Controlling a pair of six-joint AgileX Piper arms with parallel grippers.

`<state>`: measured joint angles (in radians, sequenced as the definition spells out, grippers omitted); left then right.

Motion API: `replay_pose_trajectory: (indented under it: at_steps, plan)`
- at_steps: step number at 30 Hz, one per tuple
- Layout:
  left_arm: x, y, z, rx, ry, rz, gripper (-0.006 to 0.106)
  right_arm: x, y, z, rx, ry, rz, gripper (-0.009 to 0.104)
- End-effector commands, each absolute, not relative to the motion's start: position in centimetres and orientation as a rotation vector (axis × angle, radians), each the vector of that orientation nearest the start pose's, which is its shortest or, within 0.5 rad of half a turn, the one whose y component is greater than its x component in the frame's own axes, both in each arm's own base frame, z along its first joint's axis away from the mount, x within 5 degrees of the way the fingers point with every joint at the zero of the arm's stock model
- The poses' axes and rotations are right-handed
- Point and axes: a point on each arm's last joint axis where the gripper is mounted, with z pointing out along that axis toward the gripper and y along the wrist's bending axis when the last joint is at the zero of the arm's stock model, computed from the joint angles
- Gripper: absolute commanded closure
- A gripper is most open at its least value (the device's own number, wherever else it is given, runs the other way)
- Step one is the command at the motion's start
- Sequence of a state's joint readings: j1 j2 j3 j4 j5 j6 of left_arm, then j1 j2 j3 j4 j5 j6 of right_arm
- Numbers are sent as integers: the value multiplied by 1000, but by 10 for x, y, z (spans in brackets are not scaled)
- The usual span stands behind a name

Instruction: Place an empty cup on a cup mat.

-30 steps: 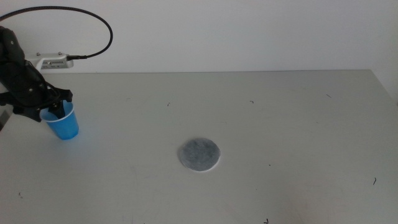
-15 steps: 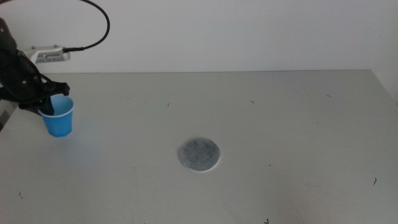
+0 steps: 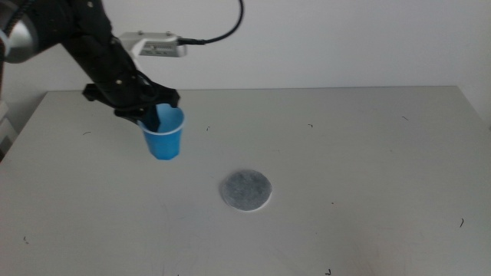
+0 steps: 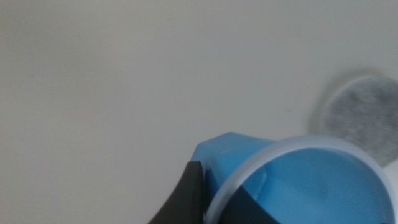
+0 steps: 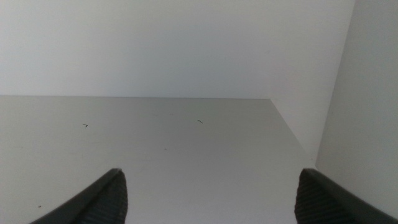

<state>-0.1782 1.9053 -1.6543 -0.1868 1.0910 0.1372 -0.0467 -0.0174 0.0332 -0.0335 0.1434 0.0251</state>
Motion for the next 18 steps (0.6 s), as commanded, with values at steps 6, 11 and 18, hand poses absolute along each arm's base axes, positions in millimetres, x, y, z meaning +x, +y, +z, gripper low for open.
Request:
replay_pose_trajectory:
  at_steps: [6, 11, 18]
  plan:
    - [378, -172, 296, 570, 2623, -376, 100, 54, -3, 202, 17, 1535, -58, 1]
    - [373, -204, 285, 644, 2591, -400, 100, 54, -3, 202, 17, 1535, -58, 1]
    - [375, -224, 265, 671, 2598, -415, 100, 54, -3, 202, 17, 1535, -58, 1]
